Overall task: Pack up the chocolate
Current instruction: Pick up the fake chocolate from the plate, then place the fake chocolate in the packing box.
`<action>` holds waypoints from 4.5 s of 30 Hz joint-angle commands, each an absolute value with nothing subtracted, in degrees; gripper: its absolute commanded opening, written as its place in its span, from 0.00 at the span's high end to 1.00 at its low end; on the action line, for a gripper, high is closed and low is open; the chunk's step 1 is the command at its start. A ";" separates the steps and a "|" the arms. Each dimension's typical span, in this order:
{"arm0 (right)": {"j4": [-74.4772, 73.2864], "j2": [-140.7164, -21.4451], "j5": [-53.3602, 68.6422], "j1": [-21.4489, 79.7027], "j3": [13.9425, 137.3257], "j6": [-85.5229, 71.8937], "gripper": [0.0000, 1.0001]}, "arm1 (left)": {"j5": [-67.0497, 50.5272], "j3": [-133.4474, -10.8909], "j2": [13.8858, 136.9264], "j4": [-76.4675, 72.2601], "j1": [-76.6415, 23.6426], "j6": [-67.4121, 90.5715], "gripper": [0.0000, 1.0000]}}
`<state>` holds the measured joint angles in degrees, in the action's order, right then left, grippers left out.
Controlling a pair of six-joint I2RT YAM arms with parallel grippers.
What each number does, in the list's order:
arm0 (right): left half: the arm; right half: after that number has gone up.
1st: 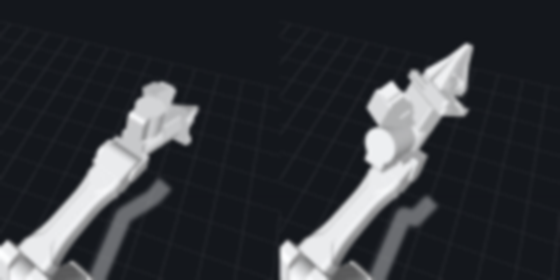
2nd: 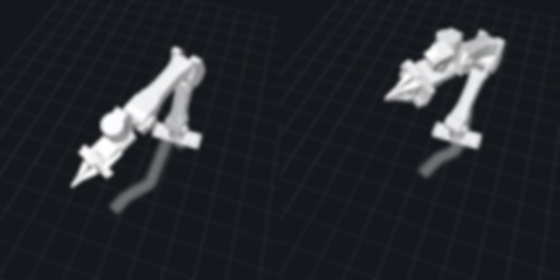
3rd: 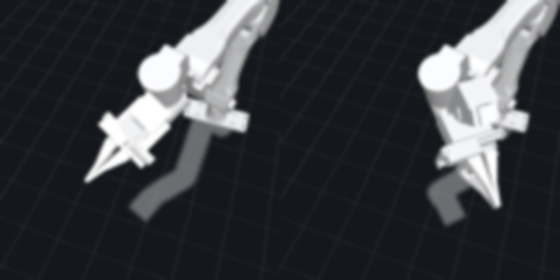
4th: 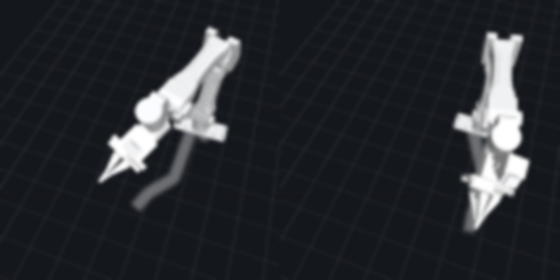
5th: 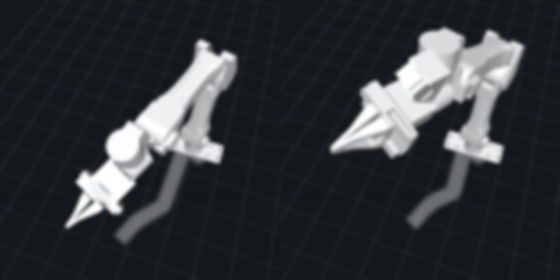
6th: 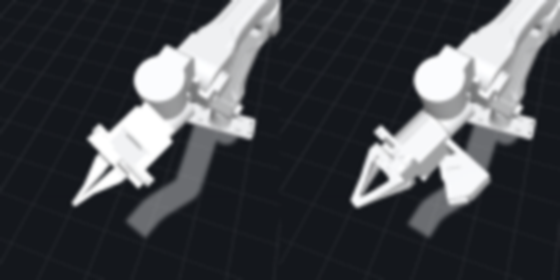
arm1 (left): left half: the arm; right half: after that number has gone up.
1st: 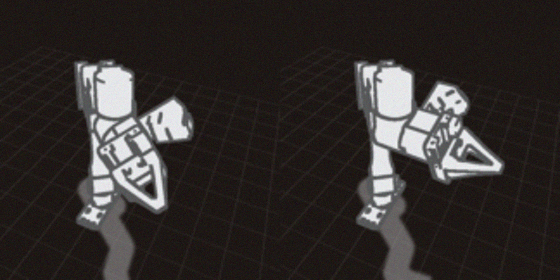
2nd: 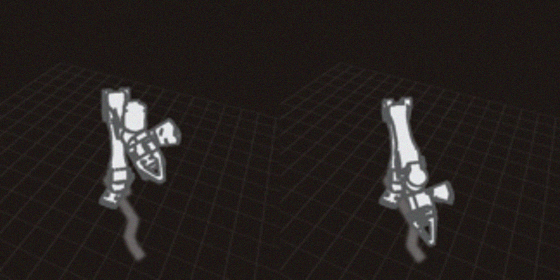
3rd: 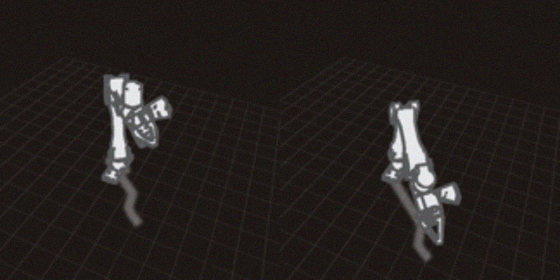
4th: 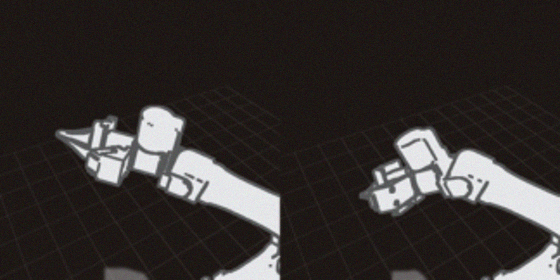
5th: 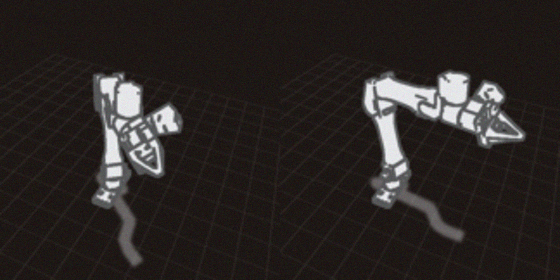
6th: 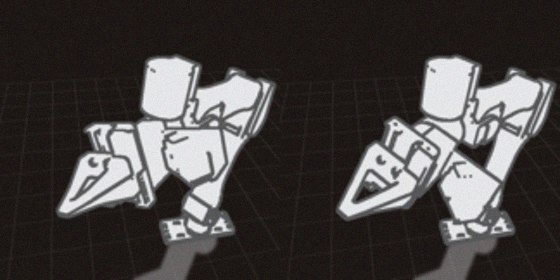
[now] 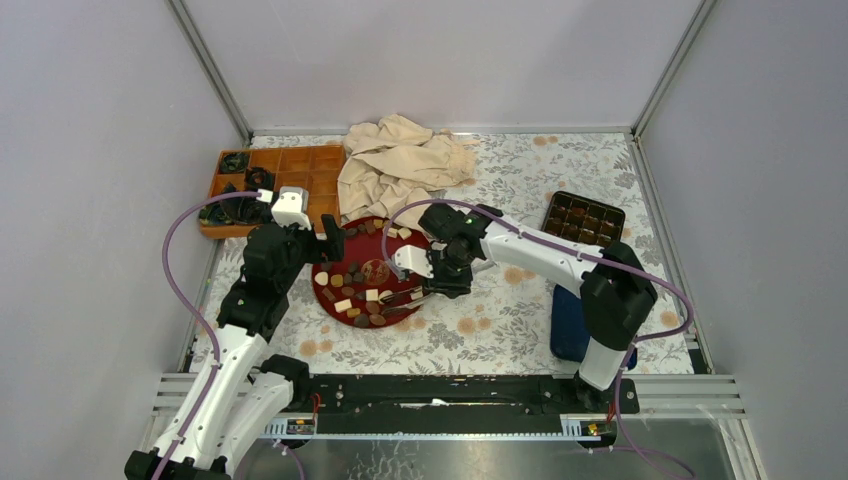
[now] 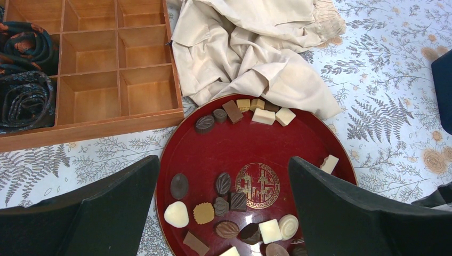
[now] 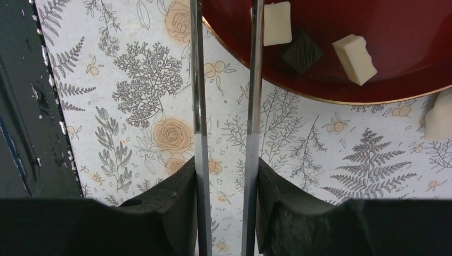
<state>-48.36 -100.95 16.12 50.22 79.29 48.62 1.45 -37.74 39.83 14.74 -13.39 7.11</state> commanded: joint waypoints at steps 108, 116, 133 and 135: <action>-71.61 -89.08 26.24 -31.91 75.65 75.95 0.59 | 1.55 -37.31 39.50 11.76 -12.92 6.42 0.02; -72.96 -88.70 27.53 -31.98 77.69 75.95 0.59 | 1.49 -37.28 39.59 11.75 -12.92 6.42 0.02; -78.40 -82.71 49.13 -28.01 81.32 76.81 0.61 | 1.23 -37.36 39.50 11.69 -12.90 6.50 0.02; -75.79 -81.33 51.41 -24.55 79.17 74.00 0.61 | 1.24 -37.31 39.47 11.74 -12.92 6.48 0.02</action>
